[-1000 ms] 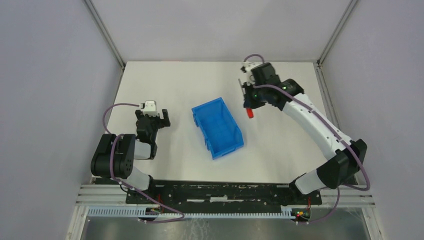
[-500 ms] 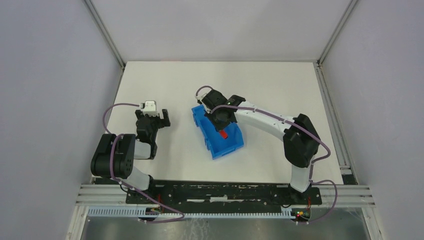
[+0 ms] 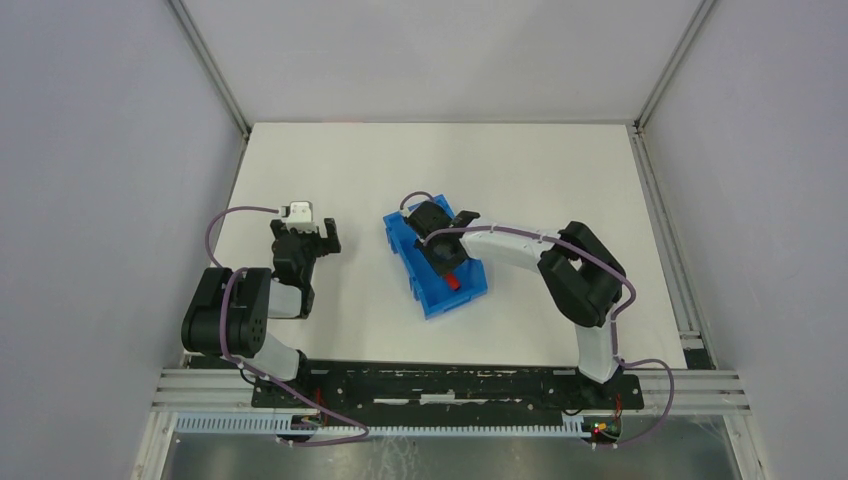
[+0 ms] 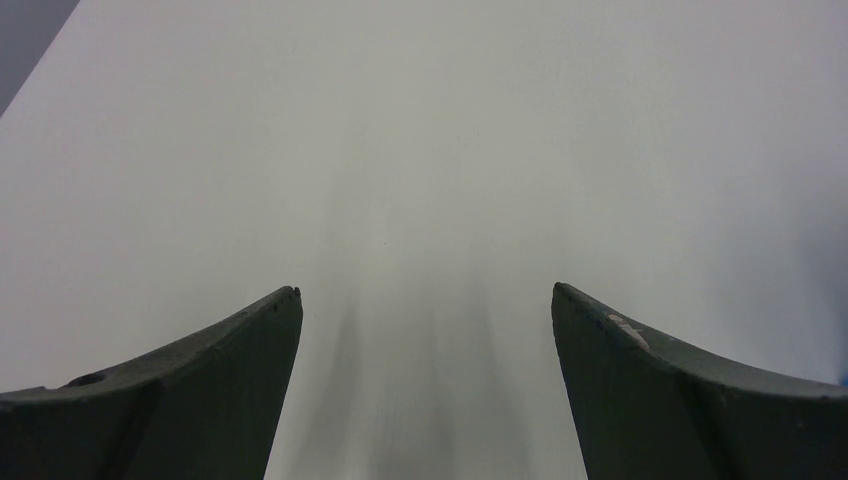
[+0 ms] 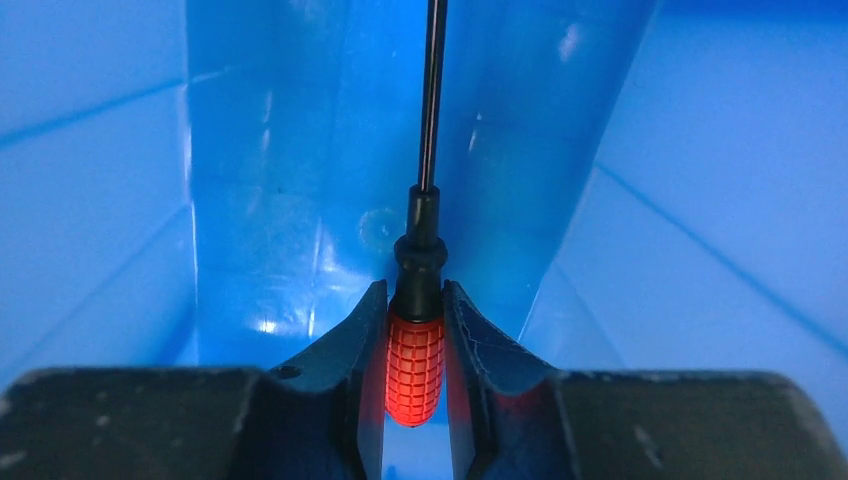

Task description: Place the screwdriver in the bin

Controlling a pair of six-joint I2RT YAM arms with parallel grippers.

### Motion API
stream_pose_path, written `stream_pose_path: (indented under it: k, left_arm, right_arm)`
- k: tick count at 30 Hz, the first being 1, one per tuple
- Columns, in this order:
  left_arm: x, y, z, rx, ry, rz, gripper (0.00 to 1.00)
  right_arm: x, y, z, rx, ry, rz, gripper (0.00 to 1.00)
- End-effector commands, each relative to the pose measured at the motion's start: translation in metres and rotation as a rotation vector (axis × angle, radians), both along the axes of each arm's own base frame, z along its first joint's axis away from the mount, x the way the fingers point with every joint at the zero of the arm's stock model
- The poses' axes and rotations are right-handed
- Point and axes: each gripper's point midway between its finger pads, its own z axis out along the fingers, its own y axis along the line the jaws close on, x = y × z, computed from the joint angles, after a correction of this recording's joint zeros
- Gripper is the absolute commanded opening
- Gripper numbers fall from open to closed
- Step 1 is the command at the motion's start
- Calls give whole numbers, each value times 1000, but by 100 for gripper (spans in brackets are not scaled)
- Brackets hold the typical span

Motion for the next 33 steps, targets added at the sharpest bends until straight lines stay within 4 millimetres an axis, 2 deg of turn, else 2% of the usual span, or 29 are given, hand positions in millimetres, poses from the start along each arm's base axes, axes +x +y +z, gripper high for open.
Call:
stream_pose_path:
  k: [1,5,7,10,13,16,17,18,19,21,22,24,26,29,30,33]
  left_arm:
    - [5,-1,15,-32,-55,8,100]
    - [5,-1,15,-32,-55,8,100]
    - [5,-1,15,-32,-56,7,100]
    - [5,-1,15,-32,-55,8,100]
    - [5,-1,15,-32,-55,8,100]
    - [5,-1,15,-32,-55,7,100]
    - [5,-1,15,-32,-55,7,100]
    - [5,-1,15,-32,-55,7,100]
    - [5,-1,15,-32,-55,8,100]
    - [5,-1,15,-32,-55,8,100]
    - [5,-1,15,-32,-56,9,100]
    - [5,-1,15,-31,-55,8,100]
    - [5,-1,15,-32,-55,7,100]
    - [5,-1,15,-32,-55,8,100]
    - [5,-1,15,-31,-55,8,100]
    - [5,-1,15,-32,-55,9,100]
  right_arm:
    - [20,13,7,56,-83,-89,28]
    - [23,23,21,94,-84,-72,38]
    - [24,26,34,104,-95,-63,41]
    - [32,24,64,111,-149,-79,45]
    - [39,23,108,146,-217,-73,47]
    - [46,17,169,194,-332,-67,52]
    - [47,12,190,212,-376,-67,59]
    - [48,6,208,222,-418,-68,72]
    - [49,-4,227,233,-467,-87,96]
    - [52,-31,259,245,-562,-132,98]
    - [54,-45,269,240,-604,-157,98]
    - [57,-90,286,211,-709,-255,98]
    - [58,-138,290,190,-801,-373,98]
    - [52,-207,268,203,-922,-551,98]
    - [44,-230,266,204,-971,-610,98]
    - [24,-273,229,139,-1046,-737,98]
